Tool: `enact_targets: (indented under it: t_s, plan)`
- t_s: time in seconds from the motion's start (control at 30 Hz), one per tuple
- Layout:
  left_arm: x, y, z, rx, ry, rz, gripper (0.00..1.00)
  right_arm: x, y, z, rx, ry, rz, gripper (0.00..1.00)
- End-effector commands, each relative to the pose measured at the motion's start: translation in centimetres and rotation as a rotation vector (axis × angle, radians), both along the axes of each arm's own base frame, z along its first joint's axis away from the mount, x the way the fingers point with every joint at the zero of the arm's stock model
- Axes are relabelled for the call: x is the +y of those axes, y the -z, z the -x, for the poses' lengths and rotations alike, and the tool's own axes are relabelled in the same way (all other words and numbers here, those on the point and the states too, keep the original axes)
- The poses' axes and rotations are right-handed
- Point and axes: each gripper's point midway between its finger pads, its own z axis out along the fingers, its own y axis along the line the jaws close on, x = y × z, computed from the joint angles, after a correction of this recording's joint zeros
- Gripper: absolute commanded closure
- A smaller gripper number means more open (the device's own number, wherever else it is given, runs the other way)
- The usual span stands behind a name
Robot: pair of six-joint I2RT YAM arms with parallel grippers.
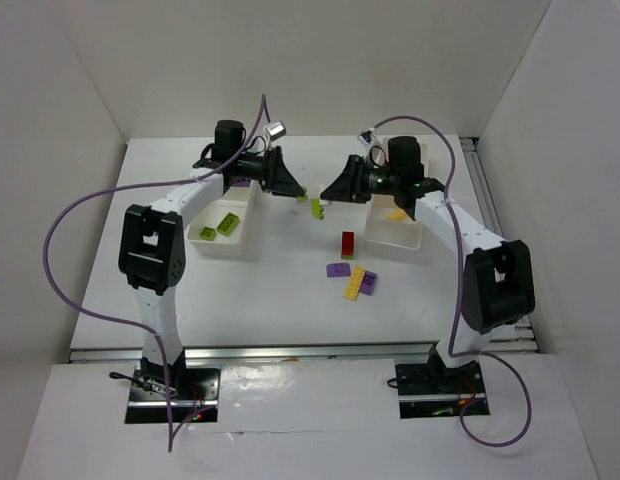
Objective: Sort the legos into containers by color
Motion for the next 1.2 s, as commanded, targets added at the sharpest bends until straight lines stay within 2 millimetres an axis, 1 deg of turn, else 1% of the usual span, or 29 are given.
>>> enact_targets:
  t_s: [0.0, 0.03, 0.07, 0.2, 0.27, 0.3, 0.33, 0.37, 0.4, 0.43, 0.47, 0.5, 0.53, 0.57, 0.6, 0.67, 0.7, 0.73, 0.8, 0.83, 0.87, 0.9, 0.93, 0.97, 1.03, 1.07, 1.1, 1.13, 1.17]
  plan:
    - [0.4, -1.2, 0.3, -0.059, 0.032, 0.028, 1.0, -3.5, 0.4, -1.7, -0.027, 0.201, 0.113, 0.89]
    - [0.4, -1.3, 0.3, -0.056, 0.032, 0.028, 1.0, -4.0, 0.0, -1.9, -0.04, 0.223, 0.115, 0.89]
    - [0.4, -1.0, 0.1, -0.045, 0.031, 0.027, 1.0, -4.2, 0.3, -1.9, -0.028, 0.235, 0.126, 0.89]
    - [0.3, -1.2, -0.2, -0.05, 0.02, 0.026, 1.0, -4.5, 0.0, -2.1, -0.039, 0.254, 0.133, 0.89]
    - [0.3, -0.5, -0.4, -0.031, 0.01, 0.014, 1.0, -4.8, 0.2, -2.3, -0.027, 0.278, 0.151, 0.89]
    - [0.6, -0.5, -1.0, -0.029, -0.023, -0.004, 1.0, -5.0, 0.3, -2.5, -0.029, 0.293, 0.159, 0.89]
    - [0.5, 0.1, -1.2, -0.011, -0.034, -0.021, 1.0, -5.7, -0.1, -2.7, -0.04, 0.337, 0.18, 0.89]
    - [0.6, 0.3, -1.3, -0.002, -0.051, -0.041, 1.0, -6.1, 0.4, -2.6, -0.031, 0.35, 0.205, 0.89]
    - [0.7, 1.0, -1.8, 0.019, -0.105, -0.103, 1.0, -6.5, 0.4, -2.5, -0.042, 0.361, 0.228, 0.89]
    - [0.8, 1.9, -2.2, 0.04, -0.138, -0.152, 1.0, -7.1, 0.0, -2.9, -0.053, 0.393, 0.253, 0.89]
    - [1.1, 2.3, -2.6, 0.05, -0.178, -0.211, 1.0, -7.5, 0.7, -2.6, -0.032, 0.395, 0.281, 0.89]
    - [2.3, 3.1, -5.0, -0.017, -0.296, -0.34, 1.0, -7.7, 0.1, -2.6, -0.049, 0.4, 0.288, 0.89]
    - [3.4, 4.3, -4.4, 0.062, -0.343, -0.46, 1.0, -7.8, -0.2, -2.6, -0.065, 0.406, 0.294, 0.89]
    - [4.5, 5.2, -5.0, 0.071, -0.408, -0.556, 1.0, -7.9, 0.0, -2.4, -0.055, 0.404, 0.299, 0.89]
    - [7.3, 5.4, -6.3, 0.047, -0.555, -0.698, 1.0, -7.9, 0.0, -2.4, -0.055, 0.404, 0.299, 0.89]
    - [10.5, 5.3, -6.3, 0.047, -0.66, -0.793, 1.0, -8.3, 0.0, -2.6, -0.054, 0.413, 0.299, 0.89]
    - [12.7, 3.9, -6.3, 0.027, -0.769, -0.841, 1.0, -8.3, 0.0, -2.6, -0.054, 0.413, 0.299, 0.89]
    - [14.7, 4.6, -5.8, 0.051, -0.814, -0.885, 1.0, -8.1, -0.1, -2.5, -0.053, 0.405, 0.295, 0.89]
    - [17.5, 4.6, -5.5, 0.06, -0.91, -0.948, 1.0, -8.1, 0.4, -2.6, -0.043, 0.404, 0.299, 0.89]
    - [18.9, 5.0, -4.9, 0.082, -0.934, -0.967, 1.0, -7.9, 0.8, -2.6, -0.031, 0.394, 0.299, 0.89]
    - [19.5, 5.4, -5.1, 0.087, -0.95, -0.976, 1.0, -7.9, 0.6, -2.8, -0.042, 0.396, 0.294, 0.89]
    - [19.5, 5.8, -4.9, 0.094, -0.946, -0.981, 1.0, -7.3, 1.0, -2.6, -0.033, 0.375, 0.293, 0.89]
    - [20.6, 6.2, -4.9, 0.094, -0.965, -1.012, 1.0, -7.2, 1.1, -3.0, -0.032, 0.374, 0.294, 0.89]
    - [20.9, 7.8, -5.0, 0.122, -0.957, -1.046, 1.0, -7.2, 1.1, -3.0, -0.032, 0.374, 0.294, 0.89]
    - [21.4, 8.8, -5.2, 0.127, -0.957, -1.081, 1.0, -6.4, 1.1, -2.9, -0.034, 0.356, 0.293, 0.89]
    - [21.5, 9.4, -5.0, 0.143, -0.951, -1.1, 1.0, -6.3, 0.6, -3.1, -0.044, 0.358, 0.289, 0.89]
    - [21.5, 9.8, -5.0, 0.15, -0.946, -1.105, 0.9, -6.3, 0.6, -3.1, -0.044, 0.358, 0.289, 0.89]
    - [21.5, 10.2, -5.1, 0.159, -0.94, -1.111, 0.6, -6.0, 0.6, -2.9, -0.045, 0.348, 0.288, 0.89]
    - [21.5, 10.2, -5.1, 0.159, -0.94, -1.111, 0.53, -6.0, 0.6, -2.9, -0.045, 0.348, 0.288, 0.89]
